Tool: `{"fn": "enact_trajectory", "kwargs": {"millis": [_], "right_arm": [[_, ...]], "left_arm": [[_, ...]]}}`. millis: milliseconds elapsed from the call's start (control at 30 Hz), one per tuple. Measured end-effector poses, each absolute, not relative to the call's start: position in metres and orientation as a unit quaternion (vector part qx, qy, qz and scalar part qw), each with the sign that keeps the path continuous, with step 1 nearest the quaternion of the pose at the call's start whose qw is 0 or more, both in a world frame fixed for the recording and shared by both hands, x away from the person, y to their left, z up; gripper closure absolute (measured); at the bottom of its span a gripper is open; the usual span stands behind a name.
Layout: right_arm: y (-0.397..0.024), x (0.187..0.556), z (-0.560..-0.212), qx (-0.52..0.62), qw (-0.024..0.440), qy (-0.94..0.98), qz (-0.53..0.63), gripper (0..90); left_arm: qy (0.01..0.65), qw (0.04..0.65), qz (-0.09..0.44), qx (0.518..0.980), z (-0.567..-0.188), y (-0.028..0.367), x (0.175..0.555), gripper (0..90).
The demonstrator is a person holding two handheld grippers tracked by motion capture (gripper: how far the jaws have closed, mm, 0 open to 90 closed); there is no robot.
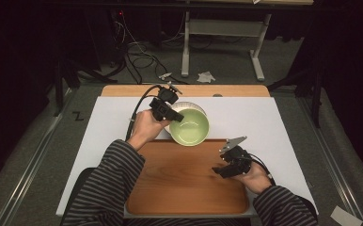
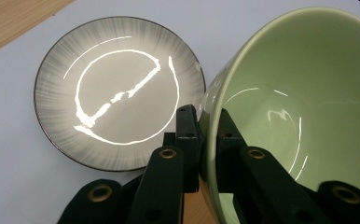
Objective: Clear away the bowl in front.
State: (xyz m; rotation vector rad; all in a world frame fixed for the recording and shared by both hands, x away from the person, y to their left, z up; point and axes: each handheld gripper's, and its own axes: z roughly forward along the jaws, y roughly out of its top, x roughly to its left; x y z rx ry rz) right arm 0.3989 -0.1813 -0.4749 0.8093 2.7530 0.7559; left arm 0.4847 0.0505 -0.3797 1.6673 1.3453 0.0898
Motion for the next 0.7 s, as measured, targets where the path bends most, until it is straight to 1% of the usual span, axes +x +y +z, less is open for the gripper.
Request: {"fn": "enact_trajectory", "kwargs": {"millis": [467, 700], "right_arm": [[-0.182, 0.400, -0.475, 0.273, 0.087, 0.925, 0.251, 40.5], [-0.182, 0.399, -0.474, 0.272, 0.092, 0.923, 0.257, 40.5]], "left_arm": [[0.553, 0.491, 0.014, 0.673, -0.382, 0.060, 0.467, 84.4], [0.553, 0.494, 0.014, 0.671, -0.381, 0.061, 0.459, 84.4]]}}
